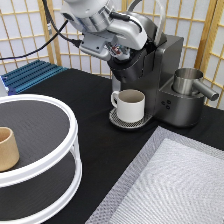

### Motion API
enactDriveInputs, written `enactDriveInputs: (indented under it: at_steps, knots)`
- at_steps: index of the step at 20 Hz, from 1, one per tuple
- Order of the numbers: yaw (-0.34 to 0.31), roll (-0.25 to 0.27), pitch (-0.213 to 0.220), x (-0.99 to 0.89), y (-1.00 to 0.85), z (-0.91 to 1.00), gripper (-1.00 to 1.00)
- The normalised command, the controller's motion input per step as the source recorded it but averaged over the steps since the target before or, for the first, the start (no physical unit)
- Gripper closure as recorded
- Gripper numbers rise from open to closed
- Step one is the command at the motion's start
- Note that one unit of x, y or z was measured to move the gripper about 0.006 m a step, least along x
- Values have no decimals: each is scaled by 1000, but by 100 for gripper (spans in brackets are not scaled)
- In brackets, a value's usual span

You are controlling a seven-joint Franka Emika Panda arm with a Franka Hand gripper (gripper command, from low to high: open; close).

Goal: Make coffee

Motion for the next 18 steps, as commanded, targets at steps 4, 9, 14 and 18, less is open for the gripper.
enactDriveInputs:
  at_steps: [4, 9, 14, 18]
  knots:
    - [-67, -46, 0, 94, 246, -16, 100]
    - [-68, -67, 0, 86, 187, 39, 100]
    - [-64, -177, 1, 21, 78, 106, 100]
    - [-42, -200, 7, 0, 93, -24, 100]
